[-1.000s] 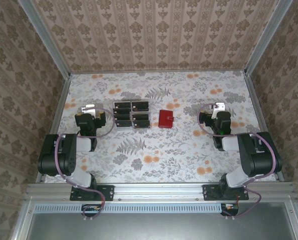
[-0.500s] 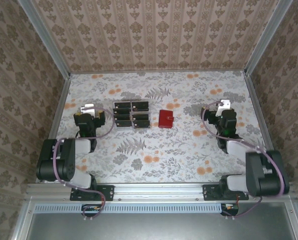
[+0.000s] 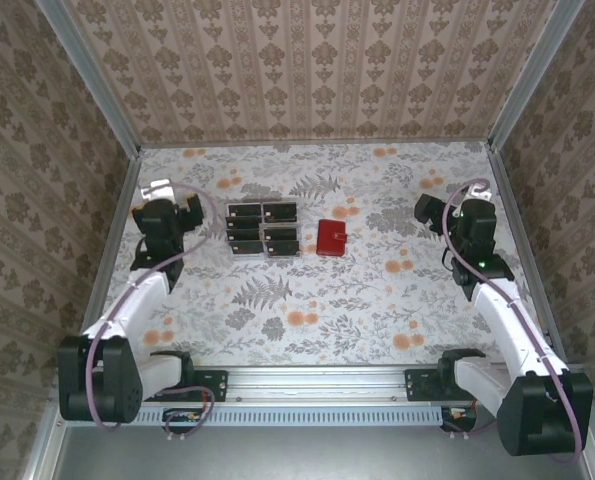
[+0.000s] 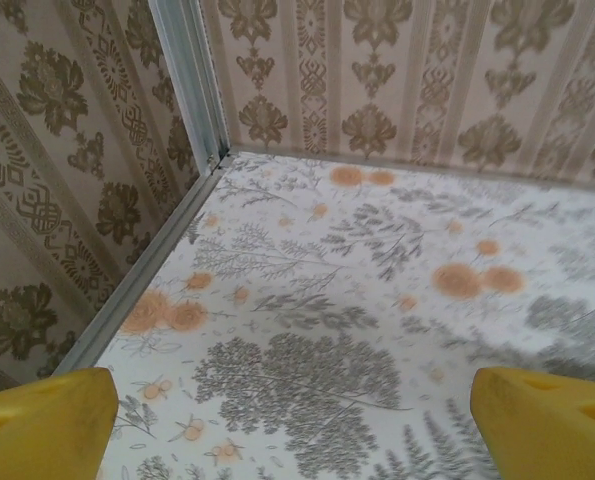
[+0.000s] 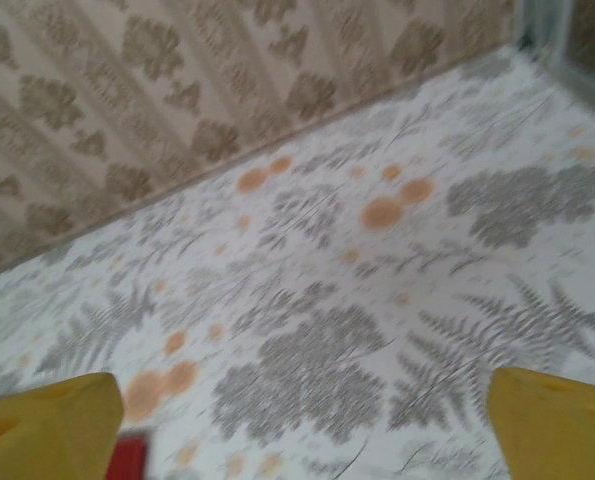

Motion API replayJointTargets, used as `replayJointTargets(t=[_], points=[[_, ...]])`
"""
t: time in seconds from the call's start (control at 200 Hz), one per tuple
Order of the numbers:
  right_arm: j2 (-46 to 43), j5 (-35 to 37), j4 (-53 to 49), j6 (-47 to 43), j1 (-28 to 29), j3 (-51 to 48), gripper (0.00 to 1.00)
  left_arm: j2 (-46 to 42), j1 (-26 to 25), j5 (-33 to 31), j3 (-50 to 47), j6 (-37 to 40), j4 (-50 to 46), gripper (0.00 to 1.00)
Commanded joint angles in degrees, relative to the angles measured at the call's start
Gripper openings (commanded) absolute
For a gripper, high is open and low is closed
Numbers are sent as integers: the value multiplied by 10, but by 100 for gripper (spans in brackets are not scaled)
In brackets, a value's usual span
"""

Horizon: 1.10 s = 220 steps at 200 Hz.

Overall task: Put the credit cards into the card holder
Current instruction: Pick up the card holder from the center of the table.

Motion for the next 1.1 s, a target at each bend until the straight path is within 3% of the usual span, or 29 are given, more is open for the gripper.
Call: replayJointTargets(t=[0.0, 0.205, 0.325, 0.46, 0.81, 1.095], points=[[23, -95, -121, 42, 19, 55, 88, -22, -25, 23, 49, -109, -219, 100], [111, -86, -216, 63, 129, 126, 81, -36, -102, 49, 62, -181, -331, 100], [195, -46, -242, 69, 196, 173, 77, -39, -144, 58, 54, -213, -350, 100], [303, -27, -256, 83, 231, 228, 74, -30, -174, 58, 52, -238, -346, 100], [522, 37, -334, 69, 292, 424, 65, 19, -177, 74, 96, -247, -354, 100], [585, 110, -371, 56, 312, 484, 57, 45, -172, 88, 104, -246, -332, 100]])
